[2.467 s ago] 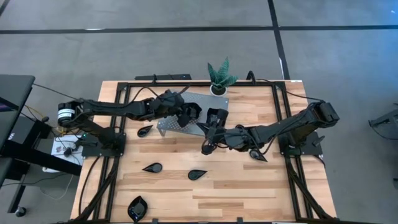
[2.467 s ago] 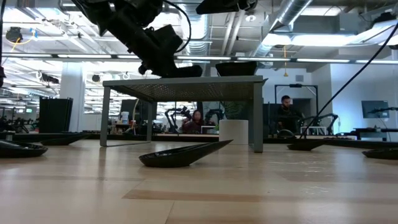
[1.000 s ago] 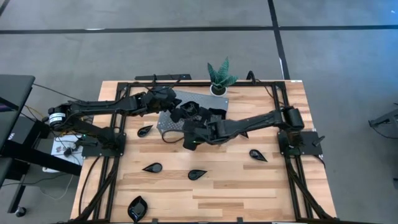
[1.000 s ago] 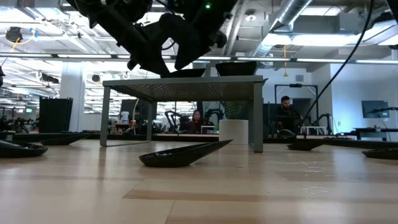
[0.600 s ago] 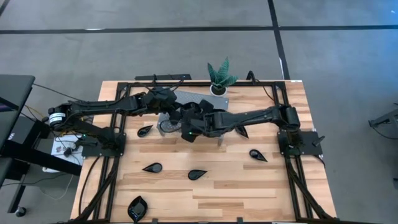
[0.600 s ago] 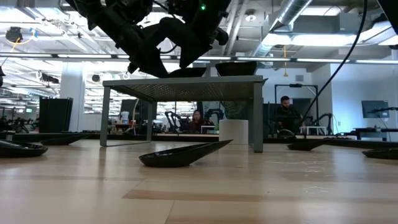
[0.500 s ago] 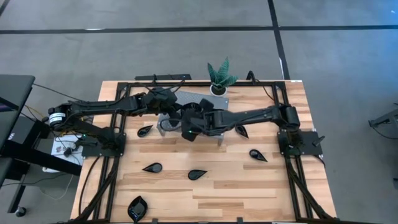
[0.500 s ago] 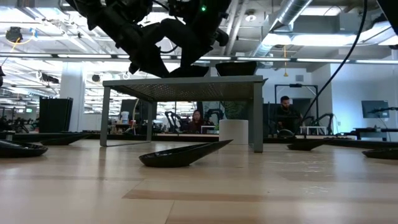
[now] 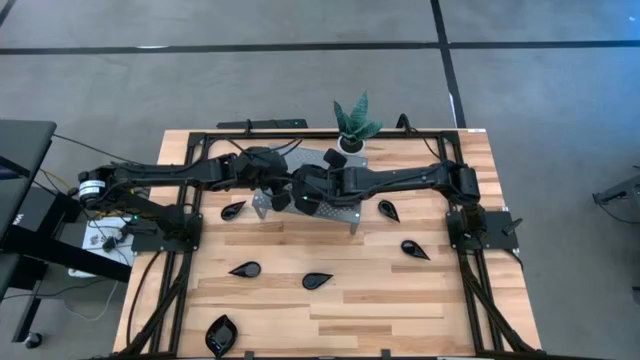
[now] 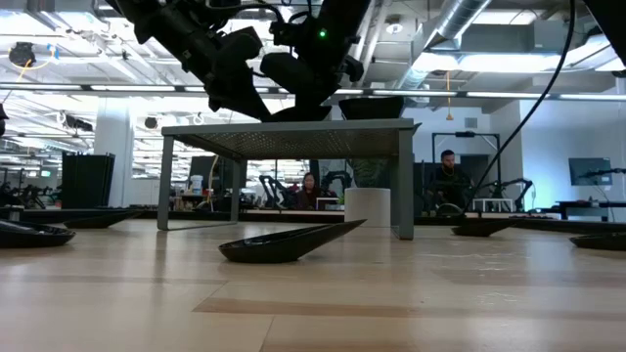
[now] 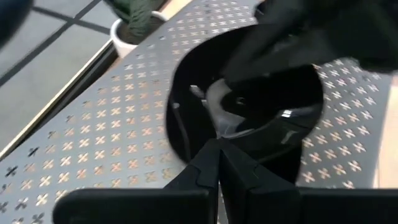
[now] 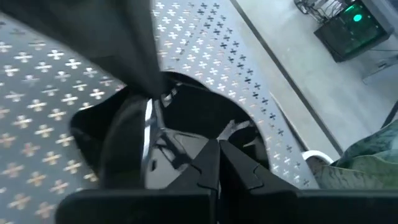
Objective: Pick & Place Mini shaped plates
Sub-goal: Stack the leaf shaped plate on top of the leaf shaped plates on the shelf
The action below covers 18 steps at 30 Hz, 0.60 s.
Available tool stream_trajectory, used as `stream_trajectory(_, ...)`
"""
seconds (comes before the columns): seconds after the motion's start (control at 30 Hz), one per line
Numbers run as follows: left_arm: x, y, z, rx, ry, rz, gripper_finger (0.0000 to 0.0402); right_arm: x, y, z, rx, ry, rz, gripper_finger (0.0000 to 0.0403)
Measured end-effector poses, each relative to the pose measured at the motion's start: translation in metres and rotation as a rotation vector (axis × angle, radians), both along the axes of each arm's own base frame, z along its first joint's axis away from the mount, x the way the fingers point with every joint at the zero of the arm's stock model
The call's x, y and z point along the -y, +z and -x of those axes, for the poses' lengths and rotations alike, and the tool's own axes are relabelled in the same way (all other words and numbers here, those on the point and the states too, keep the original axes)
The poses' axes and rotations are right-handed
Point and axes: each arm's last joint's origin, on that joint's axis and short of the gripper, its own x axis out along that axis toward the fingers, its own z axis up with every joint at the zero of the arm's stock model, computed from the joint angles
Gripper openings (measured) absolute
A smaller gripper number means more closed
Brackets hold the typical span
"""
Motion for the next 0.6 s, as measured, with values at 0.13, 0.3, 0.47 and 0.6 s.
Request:
stream_trajectory(0.13,0.009,0.0,-0.002,0.002,-0.043,-0.013,0.0006,0.003,0.002,0.0,-0.027,0.018,0.029,0.0)
stream_trajectory(0.3,0.012,0.001,-0.003,0.002,-0.06,-0.015,0.0006,0.0,0.016,0.0,-0.018,0.038,0.011,0.0)
stream_trajectory(0.47,0.003,0.003,-0.003,0.03,-0.039,-0.008,0.0006,-0.017,0.059,0.008,0.011,0.077,0.059,0.0)
stream_trajectory(0.6,0.003,0.007,-0.006,0.083,-0.055,-0.013,0.0006,-0.032,0.096,0.024,0.027,0.106,0.085,0.0)
